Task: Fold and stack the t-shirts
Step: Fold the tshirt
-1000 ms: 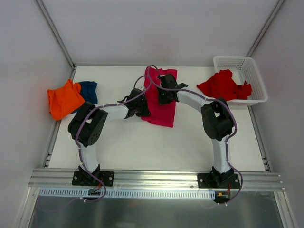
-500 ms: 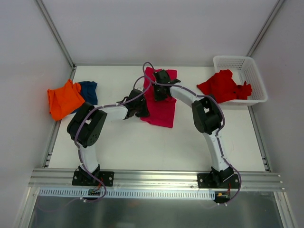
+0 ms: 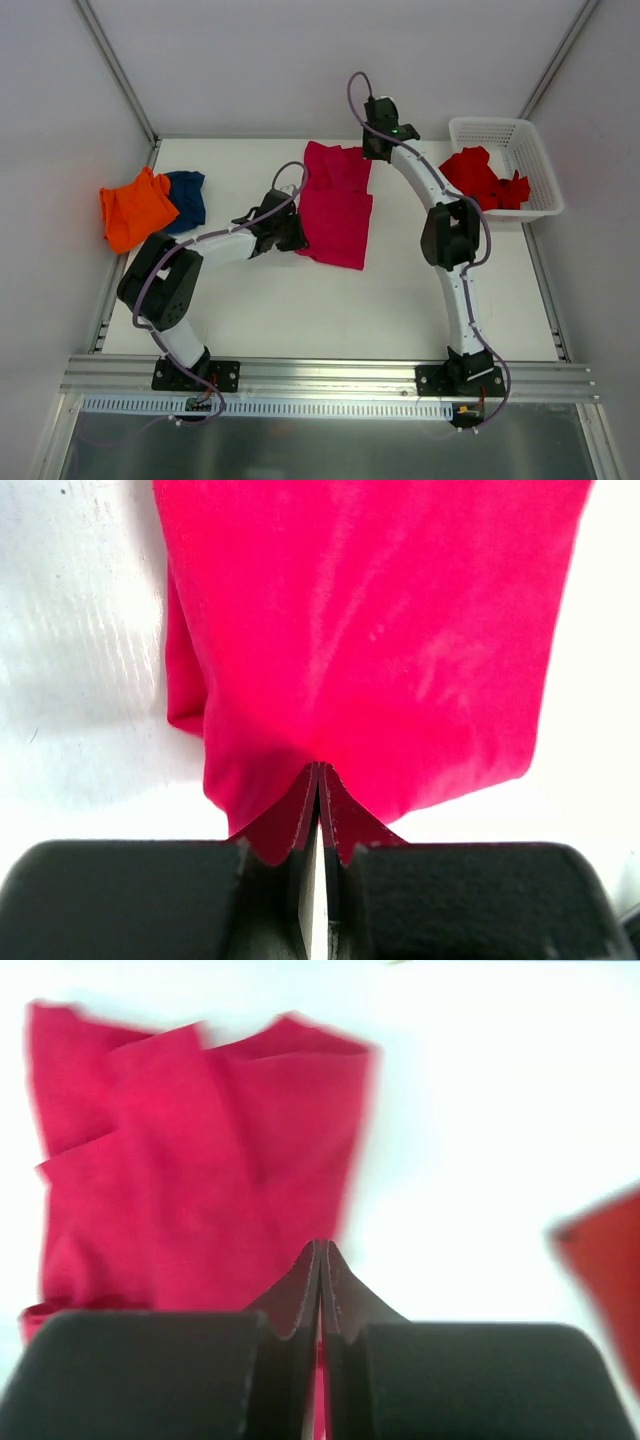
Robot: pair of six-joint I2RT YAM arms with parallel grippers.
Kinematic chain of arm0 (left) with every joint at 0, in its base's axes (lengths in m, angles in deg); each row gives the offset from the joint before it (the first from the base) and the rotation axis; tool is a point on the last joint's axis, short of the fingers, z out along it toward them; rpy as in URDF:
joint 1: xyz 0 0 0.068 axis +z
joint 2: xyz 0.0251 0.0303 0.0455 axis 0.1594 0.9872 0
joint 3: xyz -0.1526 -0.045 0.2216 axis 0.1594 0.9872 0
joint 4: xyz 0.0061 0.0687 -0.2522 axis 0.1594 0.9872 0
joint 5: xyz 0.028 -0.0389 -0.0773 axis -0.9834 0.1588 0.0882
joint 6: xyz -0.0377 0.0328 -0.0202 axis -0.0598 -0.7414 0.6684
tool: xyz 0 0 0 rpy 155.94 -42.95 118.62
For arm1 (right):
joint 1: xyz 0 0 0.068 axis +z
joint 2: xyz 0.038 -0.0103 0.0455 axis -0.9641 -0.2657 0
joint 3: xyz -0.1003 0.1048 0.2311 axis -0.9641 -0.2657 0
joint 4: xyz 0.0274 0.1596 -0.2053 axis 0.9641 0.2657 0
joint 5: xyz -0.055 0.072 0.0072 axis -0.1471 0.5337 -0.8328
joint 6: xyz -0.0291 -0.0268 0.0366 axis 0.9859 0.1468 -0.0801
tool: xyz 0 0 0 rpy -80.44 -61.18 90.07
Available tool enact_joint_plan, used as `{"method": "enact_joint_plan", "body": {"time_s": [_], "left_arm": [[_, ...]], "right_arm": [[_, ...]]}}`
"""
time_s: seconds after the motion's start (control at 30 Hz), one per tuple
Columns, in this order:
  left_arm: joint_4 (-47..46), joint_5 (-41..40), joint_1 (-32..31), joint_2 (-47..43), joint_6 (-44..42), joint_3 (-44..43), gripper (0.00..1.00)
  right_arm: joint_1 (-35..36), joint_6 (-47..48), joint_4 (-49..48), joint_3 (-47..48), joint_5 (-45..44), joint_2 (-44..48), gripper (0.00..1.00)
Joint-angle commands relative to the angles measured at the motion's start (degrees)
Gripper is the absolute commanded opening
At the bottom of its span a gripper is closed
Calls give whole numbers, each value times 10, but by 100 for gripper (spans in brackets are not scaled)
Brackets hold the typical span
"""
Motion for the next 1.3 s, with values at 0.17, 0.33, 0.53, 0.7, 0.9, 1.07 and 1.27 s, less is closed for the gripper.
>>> {"method": "enact_joint_plan", "body": {"time_s": [0.17, 0.33, 0.53, 0.7, 0.9, 1.07, 1.27], "left_arm": [[24, 8, -2, -60, 14, 17, 0], [25, -5, -2, -89, 14, 39, 0], [36, -44, -2, -107, 0, 53, 0], [51, -93, -2, -101, 4, 73, 0], [51, -110, -1, -67, -5, 55, 0], [53, -132, -1, -56, -15, 41, 0], [54, -127, 23, -23, -29, 7, 0]], "right_arm": [[-18, 11, 24, -159, 48, 210, 0], [35, -2, -14, -358, 115, 335, 2], [91, -72, -112, -520, 163, 384, 2], [125, -102, -169, -588, 189, 371, 2], [151, -127, -211, -587, 214, 329, 2], [158, -128, -205, -534, 227, 284, 2], [158, -129, -190, -459, 234, 231, 2]]}}
